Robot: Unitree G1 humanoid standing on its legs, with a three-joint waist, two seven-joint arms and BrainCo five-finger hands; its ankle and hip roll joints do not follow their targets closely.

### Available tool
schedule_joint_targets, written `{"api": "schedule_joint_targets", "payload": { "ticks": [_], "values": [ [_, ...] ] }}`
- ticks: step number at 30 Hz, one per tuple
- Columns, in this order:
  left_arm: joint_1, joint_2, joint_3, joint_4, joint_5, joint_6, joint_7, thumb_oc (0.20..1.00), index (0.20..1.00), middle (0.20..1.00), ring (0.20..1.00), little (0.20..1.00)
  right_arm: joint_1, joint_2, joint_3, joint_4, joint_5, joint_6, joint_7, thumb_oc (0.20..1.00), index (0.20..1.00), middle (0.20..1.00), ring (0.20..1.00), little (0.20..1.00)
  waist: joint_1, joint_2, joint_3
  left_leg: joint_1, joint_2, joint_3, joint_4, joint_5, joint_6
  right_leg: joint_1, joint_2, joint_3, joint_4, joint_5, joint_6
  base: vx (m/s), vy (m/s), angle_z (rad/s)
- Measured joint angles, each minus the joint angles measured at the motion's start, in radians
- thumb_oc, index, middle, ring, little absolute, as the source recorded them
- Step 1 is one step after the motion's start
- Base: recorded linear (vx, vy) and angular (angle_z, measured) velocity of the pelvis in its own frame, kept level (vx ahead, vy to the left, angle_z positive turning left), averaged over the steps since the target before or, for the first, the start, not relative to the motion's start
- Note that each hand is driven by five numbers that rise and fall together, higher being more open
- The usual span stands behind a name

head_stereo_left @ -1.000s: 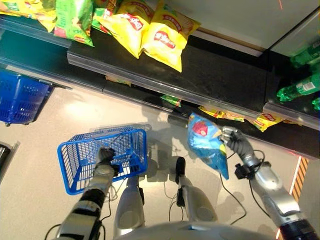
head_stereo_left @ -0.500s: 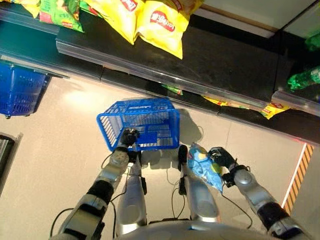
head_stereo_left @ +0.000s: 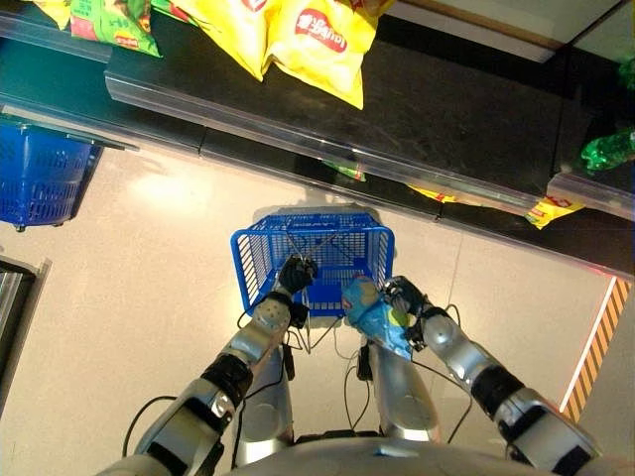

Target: Pick up the snacks into the basket

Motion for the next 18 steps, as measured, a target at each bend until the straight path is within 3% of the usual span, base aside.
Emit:
{"api": "schedule_joint_targets", "payload": {
  "ticks": [8,18],
  "values": [
    [-0.073,-0.014,-0.066,-0.006,-0.048,-0.003,0.053,0.2,0.2,0.2,0.2,0.2,-0.124,0.093,0.055,0.09,-0.008,0.0,-0.086,0.2,0.2,0.2,0.2,0.2,0.018,0.015,0.02,-0.032,-0.002,-0.003,0.006,0.004,0.005,-0.026,-0.002,-0.004,0.0,0.001,-0.001,-0.03,0.002,0.02],
    [-0.108,0.021,-0.167,-0.232,-0.219,-0.021,0.074,0.2,0.2,0.2,0.2,0.2,-0.386,0.18,0.078,0.422,0.045,0.003,-0.174,0.2,0.2,0.2,0.2,0.2,0.071,0.047,0.044,-0.157,-0.008,-0.026,0.03,0.014,0.01,-0.134,-0.01,-0.025,0.009,0.009,-0.004,-0.03,0.018,0.05]
  ]
}}
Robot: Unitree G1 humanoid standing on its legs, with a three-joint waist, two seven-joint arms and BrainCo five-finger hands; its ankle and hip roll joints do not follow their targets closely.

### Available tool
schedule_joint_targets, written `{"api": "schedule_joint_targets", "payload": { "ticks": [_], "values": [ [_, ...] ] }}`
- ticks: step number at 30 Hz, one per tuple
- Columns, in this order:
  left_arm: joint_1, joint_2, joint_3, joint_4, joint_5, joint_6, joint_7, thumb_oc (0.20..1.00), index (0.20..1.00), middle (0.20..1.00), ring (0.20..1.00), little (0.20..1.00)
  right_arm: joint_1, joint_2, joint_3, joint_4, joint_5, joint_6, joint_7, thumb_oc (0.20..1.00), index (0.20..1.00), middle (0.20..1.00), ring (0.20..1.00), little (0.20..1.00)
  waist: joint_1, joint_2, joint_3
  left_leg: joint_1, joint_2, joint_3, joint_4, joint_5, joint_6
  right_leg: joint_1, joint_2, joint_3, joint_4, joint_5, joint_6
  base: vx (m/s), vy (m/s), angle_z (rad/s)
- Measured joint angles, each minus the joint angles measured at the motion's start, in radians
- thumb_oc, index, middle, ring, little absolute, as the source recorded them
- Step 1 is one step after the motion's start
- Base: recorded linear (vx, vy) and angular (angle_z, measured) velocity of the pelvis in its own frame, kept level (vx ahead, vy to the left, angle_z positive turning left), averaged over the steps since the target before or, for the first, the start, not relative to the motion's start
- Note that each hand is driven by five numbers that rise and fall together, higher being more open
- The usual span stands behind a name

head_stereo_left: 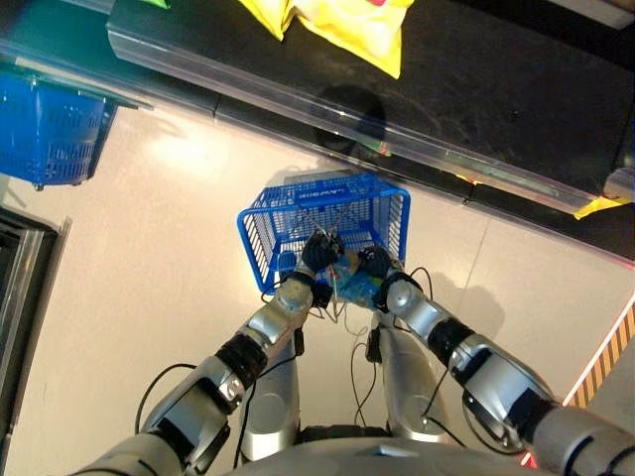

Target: Pick up the snacks into the basket

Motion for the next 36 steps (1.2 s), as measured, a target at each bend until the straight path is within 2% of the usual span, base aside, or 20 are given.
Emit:
{"api": "schedule_joint_targets", "payload": {
  "ticks": [3,7,8,17,23,26,31,32,36],
  "values": [
    [-0.033,0.002,-0.039,-0.1,-0.073,-0.005,-0.016,0.2,0.2,0.2,0.2,0.2,-0.094,0.005,-0.001,0.054,0.004,0.0,0.0,0.2,0.2,0.2,0.2,0.2,0.041,0.019,0.009,-0.058,-0.006,-0.004,0.016,0.004,0.005,-0.058,-0.007,-0.003,0.021,0.001,0.002,-0.03,0.048,0.04],
    [-0.059,-0.014,-0.067,-0.179,-0.113,-0.019,-0.03,0.2,0.2,0.2,0.2,0.2,-0.201,-0.01,-0.016,0.136,-0.006,0.011,-0.019,0.2,0.2,0.2,0.2,0.2,0.066,0.052,0.015,-0.121,-0.019,-0.025,0.021,0.017,0.015,-0.111,-0.018,-0.014,0.027,0.006,0.008,-0.01,0.056,0.11],
    [-0.066,-0.015,-0.073,-0.18,-0.114,-0.019,-0.031,0.2,0.2,0.2,0.2,0.2,-0.208,-0.009,-0.018,0.137,-0.012,0.016,-0.024,1.0,1.0,1.0,1.0,1.0,0.072,0.053,0.015,-0.129,-0.021,-0.025,0.021,0.019,0.016,-0.118,-0.019,-0.015,0.027,0.007,0.009,0.01,0.039,0.08],
    [-0.088,-0.024,-0.069,-0.182,-0.155,-0.019,-0.031,0.2,0.2,0.2,0.2,0.2,-0.193,-0.001,-0.023,0.19,-0.109,0.046,-0.036,1.0,1.0,1.0,1.0,1.0,0.1,0.06,0.014,-0.16,-0.033,-0.034,0.025,0.025,0.023,-0.137,-0.03,-0.031,0.026,0.01,0.015,0.01,0.017,0.05],
    [-0.062,-0.044,-0.028,-0.181,-0.155,-0.019,-0.028,0.2,0.2,0.2,0.2,0.2,-0.108,0.0,-0.047,0.173,-0.111,0.043,-0.038,1.0,1.0,1.0,1.0,1.0,0.1,0.061,0.014,-0.14,-0.035,-0.044,0.03,0.025,0.023,-0.109,-0.03,-0.036,0.027,0.01,0.015,0.0,0.005,0.02],
    [-0.021,-0.046,0.019,-0.15,-0.149,-0.025,-0.01,0.2,0.2,0.2,0.2,0.2,-0.054,-0.001,-0.049,0.165,-0.107,0.038,-0.038,1.0,1.0,1.0,1.0,1.0,0.078,0.061,0.013,-0.121,-0.035,-0.051,0.031,0.025,0.022,-0.088,-0.03,-0.038,0.026,0.01,0.015,0.0,-0.008,0.04],
    [-0.014,-0.072,0.12,0.001,-0.091,-0.055,0.027,0.2,0.2,0.2,0.2,0.2,0.064,-0.011,-0.089,0.091,-0.045,0.005,-0.045,1.0,1.0,1.0,1.0,1.0,0.038,0.061,0.013,-0.07,-0.034,-0.051,0.029,0.024,0.019,-0.037,-0.029,-0.04,0.025,0.009,0.015,0.01,-0.034,0.01],
    [-0.01,-0.089,0.16,0.063,-0.051,-0.064,0.036,0.2,0.2,0.2,0.2,0.2,0.094,-0.017,-0.125,0.057,-0.014,-0.011,-0.047,1.0,1.0,1.0,1.0,1.0,0.018,0.061,0.013,-0.053,-0.033,-0.05,0.028,0.023,0.018,-0.02,-0.028,-0.038,0.025,0.01,0.015,0.02,-0.043,-0.05],
    [-0.006,-0.113,0.26,0.257,0.045,-0.07,0.063,0.2,0.2,0.2,0.2,0.2,0.18,-0.047,-0.186,0.004,0.07,-0.031,-0.059,1.0,1.0,1.0,1.0,1.0,-0.017,0.06,0.012,0.027,-0.027,-0.051,0.009,0.022,0.012,0.055,-0.021,-0.038,0.014,0.003,0.02,0.03,-0.032,-0.03]
  ]
}}
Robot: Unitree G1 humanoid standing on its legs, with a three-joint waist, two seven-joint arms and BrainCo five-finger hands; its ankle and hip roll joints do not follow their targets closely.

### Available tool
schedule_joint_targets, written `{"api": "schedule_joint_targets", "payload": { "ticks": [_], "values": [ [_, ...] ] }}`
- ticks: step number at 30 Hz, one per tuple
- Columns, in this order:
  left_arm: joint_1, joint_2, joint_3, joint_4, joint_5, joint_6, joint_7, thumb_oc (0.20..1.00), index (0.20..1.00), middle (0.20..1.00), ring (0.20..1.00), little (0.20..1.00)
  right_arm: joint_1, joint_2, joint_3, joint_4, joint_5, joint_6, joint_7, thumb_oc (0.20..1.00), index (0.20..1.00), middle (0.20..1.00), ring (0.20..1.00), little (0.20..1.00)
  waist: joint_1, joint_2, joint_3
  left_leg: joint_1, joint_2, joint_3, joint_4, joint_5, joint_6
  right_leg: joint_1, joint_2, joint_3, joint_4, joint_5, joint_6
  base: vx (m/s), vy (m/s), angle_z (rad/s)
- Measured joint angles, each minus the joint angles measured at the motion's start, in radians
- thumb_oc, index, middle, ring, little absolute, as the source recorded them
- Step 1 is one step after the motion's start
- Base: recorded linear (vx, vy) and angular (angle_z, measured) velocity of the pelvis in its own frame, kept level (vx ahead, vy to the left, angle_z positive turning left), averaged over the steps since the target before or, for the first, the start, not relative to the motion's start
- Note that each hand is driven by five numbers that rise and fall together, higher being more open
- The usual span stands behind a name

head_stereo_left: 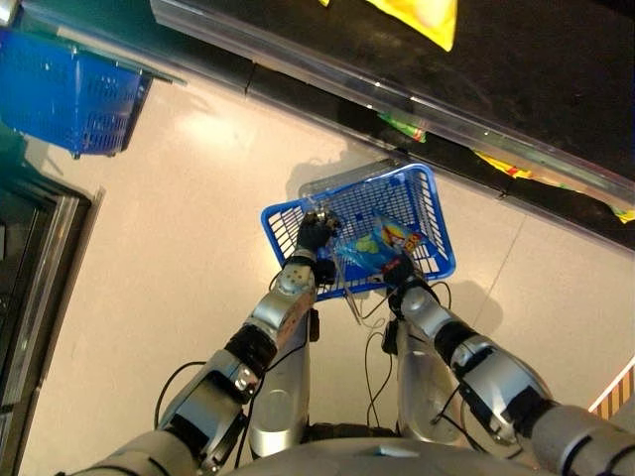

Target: Pick up the snacks into the basket

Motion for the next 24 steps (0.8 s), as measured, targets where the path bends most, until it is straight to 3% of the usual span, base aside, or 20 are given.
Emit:
{"api": "schedule_joint_targets", "payload": {
  "ticks": [3,6,9,10,12,13,16,18,21,22,23,24],
  "values": [
    [0.001,0.016,0.056,0.121,0.08,0.007,0.021,0.2,0.2,0.2,0.2,0.2,0.045,-0.049,-0.025,-0.016,0.031,-0.019,-0.009,1.0,1.0,1.0,1.0,1.0,-0.02,-0.01,-0.003,0.059,0.009,0.003,-0.015,0.0,-0.007,0.048,0.01,0.013,-0.008,-0.004,-0.005,0.07,0.057,-0.1],
    [0.007,0.023,0.128,0.186,0.099,0.014,0.049,0.2,0.2,0.2,0.2,0.2,0.08,-0.049,-0.037,-0.041,0.042,-0.024,-0.01,1.0,1.0,1.0,1.0,1.0,-0.017,-0.054,-0.014,0.129,0.004,-0.018,-0.03,-0.017,-0.024,0.08,0.013,0.056,-0.013,-0.002,-0.005,0.13,0.093,-0.44],
    [-0.003,0.022,0.236,0.416,0.175,0.033,0.055,0.2,0.2,0.2,0.2,0.2,0.211,-0.077,-0.13,-0.209,0.066,-0.038,0.004,1.0,1.0,1.0,1.0,1.0,-0.051,-0.1,-0.03,0.231,0.005,0.001,-0.039,-0.042,-0.023,0.171,0.017,0.081,-0.022,0.003,-0.007,0.19,0.143,-0.19],
    [-0.003,0.013,0.272,0.457,0.179,0.029,0.053,0.2,0.2,0.2,0.2,0.2,0.258,-0.079,-0.167,-0.261,0.079,-0.04,0.01,1.0,1.0,1.0,1.0,1.0,-0.045,-0.108,-0.035,0.261,0.003,0.005,-0.04,-0.051,-0.019,0.195,0.016,0.094,-0.022,-0.003,-0.005,0.22,0.201,-0.4],
    [0.029,0.033,0.356,0.536,0.2,0.039,0.047,0.2,0.2,0.2,0.2,0.2,0.353,-0.072,-0.207,-0.348,0.097,-0.05,0.033,1.0,1.0,1.0,1.0,1.0,-0.048,-0.149,-0.095,0.314,0.0,0.033,-0.04,-0.078,-0.016,0.224,0.013,0.132,-0.022,-0.025,0.002,0.16,0.134,-0.57],
    [0.065,0.063,0.394,0.594,0.245,0.074,0.04,0.2,0.2,0.2,0.2,0.2,0.428,-0.069,-0.233,-0.452,0.115,-0.062,0.051,1.0,1.0,1.0,1.0,1.0,-0.05,-0.172,-0.139,0.342,-0.001,0.055,-0.04,-0.095,-0.015,0.232,0.012,0.154,-0.022,-0.027,0.004,0.1,0.033,-0.65],
    [0.153,0.089,0.392,0.637,0.294,0.114,0.006,0.2,0.2,0.2,0.2,0.2,0.529,-0.068,-0.278,-0.54,0.147,-0.079,0.073,1.0,1.0,1.0,1.0,1.0,-0.088,-0.21,-0.222,0.352,-0.005,0.073,-0.04,-0.109,-0.011,0.231,0.009,0.177,-0.018,-0.027,0.004,0.1,0.003,-0.28],
    [0.178,0.08,0.397,0.64,0.314,0.119,-0.016,0.2,0.2,0.2,0.2,0.2,0.578,-0.068,-0.318,-0.591,0.174,-0.079,0.091,1.0,1.0,1.0,1.0,1.0,-0.097,-0.212,-0.23,0.375,0.004,0.077,-0.04,-0.114,-0.008,0.232,0.012,0.189,0.015,-0.027,0.007,0.1,-0.23,-0.17],
    [0.199,0.067,0.462,0.641,0.334,0.121,-0.028,0.2,0.2,0.2,0.2,0.2,0.632,-0.07,-0.352,-0.717,0.194,-0.078,0.116,1.0,1.0,1.0,1.0,1.0,-0.1,-0.173,-0.237,0.408,0.068,0.09,-0.04,-0.119,-0.014,0.217,0.009,0.208,0.058,-0.037,0.018,0.09,-0.236,-0.28],
    [0.224,0.063,0.466,0.641,0.336,0.122,-0.029,0.2,0.2,0.2,0.2,0.2,0.658,-0.071,-0.363,-0.765,0.195,-0.089,0.12,1.0,1.0,1.0,1.0,1.0,-0.094,-0.157,-0.267,0.415,0.076,0.081,-0.04,-0.126,-0.026,0.23,-0.016,0.203,0.049,-0.023,0.026,0.13,-0.337,-0.09],
    [0.242,0.064,0.472,0.641,0.352,0.121,-0.036,0.2,0.2,0.2,0.2,0.2,0.662,-0.061,-0.383,-0.801,0.21,-0.089,0.125,1.0,1.0,1.0,1.0,1.0,-0.097,-0.15,-0.287,0.436,0.104,0.064,-0.039,-0.129,-0.047,0.234,-0.074,0.217,0.085,-0.026,0.034,0.13,-0.464,-0.06],
    [0.254,0.06,0.471,0.641,0.36,0.12,-0.042,0.2,0.2,0.2,0.2,0.2,0.67,-0.062,-0.388,-0.831,0.215,-0.091,0.126,1.0,1.0,1.0,1.0,1.0,-0.097,-0.14,-0.304,0.439,0.112,0.062,-0.039,-0.132,-0.055,0.237,-0.088,0.212,0.089,-0.029,0.042,0.06,-0.396,-0.03]
  ]
}}
